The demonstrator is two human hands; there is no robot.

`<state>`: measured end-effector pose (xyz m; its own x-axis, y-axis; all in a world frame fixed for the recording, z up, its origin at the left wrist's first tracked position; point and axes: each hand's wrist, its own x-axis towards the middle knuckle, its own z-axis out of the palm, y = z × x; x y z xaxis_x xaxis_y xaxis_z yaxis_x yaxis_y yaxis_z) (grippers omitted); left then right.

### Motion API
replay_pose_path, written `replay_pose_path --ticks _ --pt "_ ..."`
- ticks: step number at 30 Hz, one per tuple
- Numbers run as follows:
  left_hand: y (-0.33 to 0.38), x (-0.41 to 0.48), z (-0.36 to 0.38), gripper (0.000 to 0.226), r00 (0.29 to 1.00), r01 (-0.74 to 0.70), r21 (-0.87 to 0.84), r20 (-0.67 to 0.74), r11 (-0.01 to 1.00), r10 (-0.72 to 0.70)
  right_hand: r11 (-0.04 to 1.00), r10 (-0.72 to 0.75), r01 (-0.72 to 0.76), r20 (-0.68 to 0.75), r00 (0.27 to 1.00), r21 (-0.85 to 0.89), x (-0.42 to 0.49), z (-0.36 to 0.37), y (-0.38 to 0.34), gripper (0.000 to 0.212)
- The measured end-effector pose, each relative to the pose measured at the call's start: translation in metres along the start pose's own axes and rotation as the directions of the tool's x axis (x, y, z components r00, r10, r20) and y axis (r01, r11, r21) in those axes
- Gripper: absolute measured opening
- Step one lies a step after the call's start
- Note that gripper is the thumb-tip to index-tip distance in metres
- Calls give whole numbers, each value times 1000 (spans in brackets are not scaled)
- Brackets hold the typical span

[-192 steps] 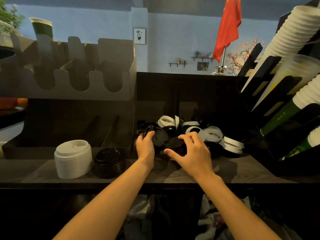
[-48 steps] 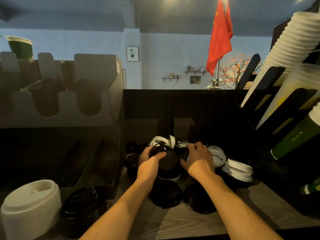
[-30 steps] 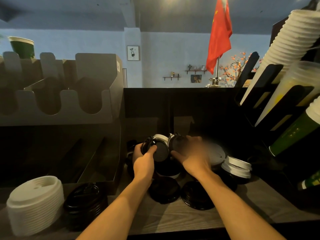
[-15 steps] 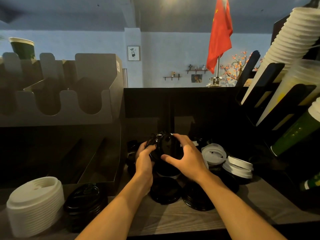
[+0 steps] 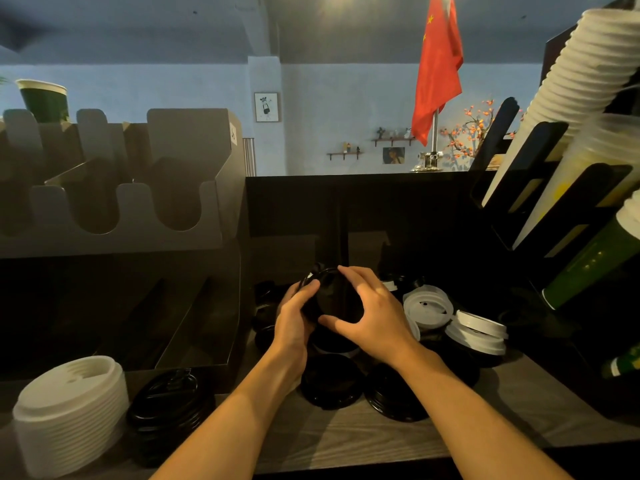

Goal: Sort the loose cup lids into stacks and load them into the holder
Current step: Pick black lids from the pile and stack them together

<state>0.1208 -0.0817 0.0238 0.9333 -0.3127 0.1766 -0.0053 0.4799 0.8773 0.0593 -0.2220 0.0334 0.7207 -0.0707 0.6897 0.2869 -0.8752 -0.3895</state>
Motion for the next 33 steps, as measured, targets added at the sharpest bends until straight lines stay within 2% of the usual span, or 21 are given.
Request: replay_pose_path --ticks 5,12,15,17,20,23,25,27,29,31,33 --pt "0 -2 2 33 1000 14 -33 24 999 -13 999 -15 13 -41 999 -53 0 -1 2 90" --pt "2 -2 0 41 998 -11 51 59 999 8 1000 -14 13 32 999 16 -1 -1 3 89" --pt "5 -2 -3 44 998 35 1 50 999 -35 977 46 -64 91 995 202 -1 1 1 72" --pt "6 -3 -4 49 996 43 -3 73 999 -43 951 86 -100 61 994 292 -1 1 1 56" --pt "8 -6 -3 51 995 50 2 81 999 -50 929 138 -144 43 990 341 0 -1 2 51" --pt "7 -4 -3 42 999 52 -8 -13 999 -52 917 196 -183 0 981 354 1 0 2 39" --pt "7 -1 -5 37 991 42 -6 -127 999 -43 949 229 -207 -69 971 239 2 -2 3 30" --pt "6 1 -7 36 977 34 -2 -210 999 -34 983 186 -185 -43 982 13 1 -5 4 26" --pt "5 1 -8 36 963 11 0 -268 1000 -11 976 150 -123 151 977 -178 -2 -4 4 34" --pt "3 4 -9 38 951 -2 27 -310 1000 10 951 183 -76 345 920 -301 -5 -2 1 54" --pt "2 4 -9 38 948 5 42 -317 999 9 936 221 -75 407 887 -344 -5 -1 0 65"
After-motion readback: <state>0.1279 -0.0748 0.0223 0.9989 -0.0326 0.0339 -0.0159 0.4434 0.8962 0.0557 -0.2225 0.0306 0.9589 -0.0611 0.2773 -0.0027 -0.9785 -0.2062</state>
